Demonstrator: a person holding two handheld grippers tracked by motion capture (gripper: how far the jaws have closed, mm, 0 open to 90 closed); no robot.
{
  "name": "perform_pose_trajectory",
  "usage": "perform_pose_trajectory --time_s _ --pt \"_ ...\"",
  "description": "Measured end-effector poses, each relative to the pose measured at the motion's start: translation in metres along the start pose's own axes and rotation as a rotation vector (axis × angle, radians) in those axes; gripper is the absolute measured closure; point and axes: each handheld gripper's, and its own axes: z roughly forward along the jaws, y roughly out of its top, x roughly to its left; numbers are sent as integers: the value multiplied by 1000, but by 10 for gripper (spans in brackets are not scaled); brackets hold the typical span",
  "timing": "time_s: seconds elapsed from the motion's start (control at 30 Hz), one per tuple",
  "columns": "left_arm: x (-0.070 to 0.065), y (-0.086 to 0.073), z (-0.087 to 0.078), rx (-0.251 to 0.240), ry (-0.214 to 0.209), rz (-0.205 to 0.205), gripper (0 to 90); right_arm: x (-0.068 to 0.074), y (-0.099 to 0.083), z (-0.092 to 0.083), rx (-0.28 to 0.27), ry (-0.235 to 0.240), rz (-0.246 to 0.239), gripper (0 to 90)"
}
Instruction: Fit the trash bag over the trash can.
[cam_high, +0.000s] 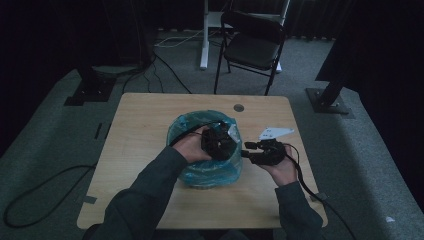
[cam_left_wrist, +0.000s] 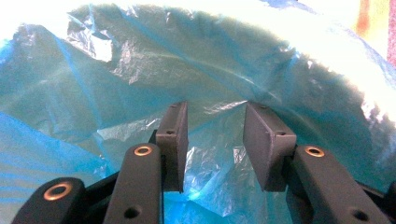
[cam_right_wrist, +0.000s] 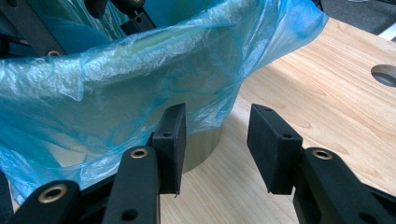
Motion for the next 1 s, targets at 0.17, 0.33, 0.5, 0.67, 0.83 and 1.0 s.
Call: perform_pose_trajectory --time_s 0.17,0.33,0.5,0.67,0.83,1.0 --pt "3 -2 -8 -34 24 -30 598 0 0 -1 -5 -1 1 566" --pt "6 -9 -22 -75 66 -58 598 -1 0 -3 -11 -5 3 566" --pt "13 -21 -38 -143 118 -122 597 -1 0 -5 -14 -6 5 564" --pt "21 -36 -54 -228 167 -193 581 -2 0 -5 -16 -8 4 562" --pt "25 -60 -73 -371 205 -291 576 -4 0 -6 -21 -12 12 560" --pt "21 -78 -78 -426 252 -325 577 -5 -1 -8 -27 -17 15 556"
